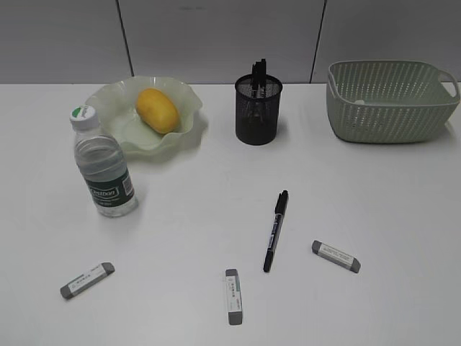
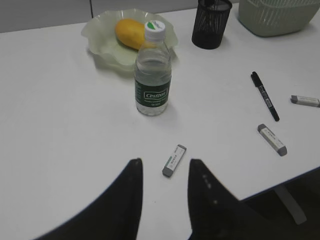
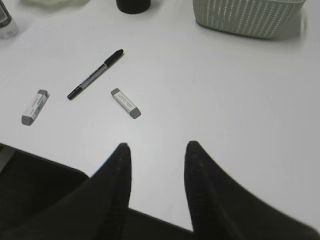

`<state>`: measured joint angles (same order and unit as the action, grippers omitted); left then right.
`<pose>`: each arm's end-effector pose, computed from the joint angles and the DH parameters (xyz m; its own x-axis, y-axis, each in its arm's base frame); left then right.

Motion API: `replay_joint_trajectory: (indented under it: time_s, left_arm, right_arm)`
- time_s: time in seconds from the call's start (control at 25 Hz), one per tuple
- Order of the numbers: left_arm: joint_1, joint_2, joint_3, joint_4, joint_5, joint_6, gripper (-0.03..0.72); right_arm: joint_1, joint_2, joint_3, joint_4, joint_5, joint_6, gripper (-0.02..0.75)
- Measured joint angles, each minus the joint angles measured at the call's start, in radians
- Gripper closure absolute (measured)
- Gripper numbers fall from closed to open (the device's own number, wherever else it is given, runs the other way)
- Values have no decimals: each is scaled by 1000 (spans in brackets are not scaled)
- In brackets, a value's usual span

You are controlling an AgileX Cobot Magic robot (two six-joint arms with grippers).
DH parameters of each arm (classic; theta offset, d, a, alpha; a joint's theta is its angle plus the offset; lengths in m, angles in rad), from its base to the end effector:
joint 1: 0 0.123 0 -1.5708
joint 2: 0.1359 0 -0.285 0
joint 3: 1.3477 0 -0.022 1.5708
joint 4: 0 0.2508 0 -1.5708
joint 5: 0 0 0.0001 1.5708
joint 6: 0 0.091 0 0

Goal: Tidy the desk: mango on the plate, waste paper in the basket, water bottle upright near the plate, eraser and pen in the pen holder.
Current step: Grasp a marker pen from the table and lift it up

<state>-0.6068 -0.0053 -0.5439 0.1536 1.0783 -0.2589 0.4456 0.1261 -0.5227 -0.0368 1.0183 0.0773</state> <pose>-0.0031 0.0171 0.2886 -0.4275 0.0739 -0.9010 0.3925 0.9130 -0.1113 0.0145 0.0038 0.2866 -0.4822 -0.1661 -0.8602 -0.3792 0.9247 0.0340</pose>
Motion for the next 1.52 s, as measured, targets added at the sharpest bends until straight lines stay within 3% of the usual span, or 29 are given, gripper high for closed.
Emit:
replay_joint_trajectory:
  time_s: [0.16, 0.4, 0.56, 0.72, 0.92, 1.12, 1.52]
  left_arm:
    - [0, 0, 4, 0, -7, 1, 455]
    - [0, 0, 4, 0, -9, 1, 455]
    - [0, 0, 4, 0, -9, 1, 455]
    - [0, 0, 4, 0, -9, 1, 455]
    - [0, 0, 4, 0, -9, 1, 455]
    - [0, 0, 4, 0, -9, 1, 455]
    - [0, 0, 4, 0, -9, 1, 455]
  right_arm:
    - [0, 299, -19, 0, -161, -77, 439]
    - [0, 1032, -173, 73, -398, -112, 423]
    - [0, 1428, -441, 249, -384, -109, 342]
    - [0, 1722, -686, 312, -266, -1, 313]
    - [4, 1924, -862, 310, -145, 206, 311]
    - [74, 2021, -964, 146, -50, 400, 326]
    - [126, 2060, -1015, 48, -113, 605, 384]
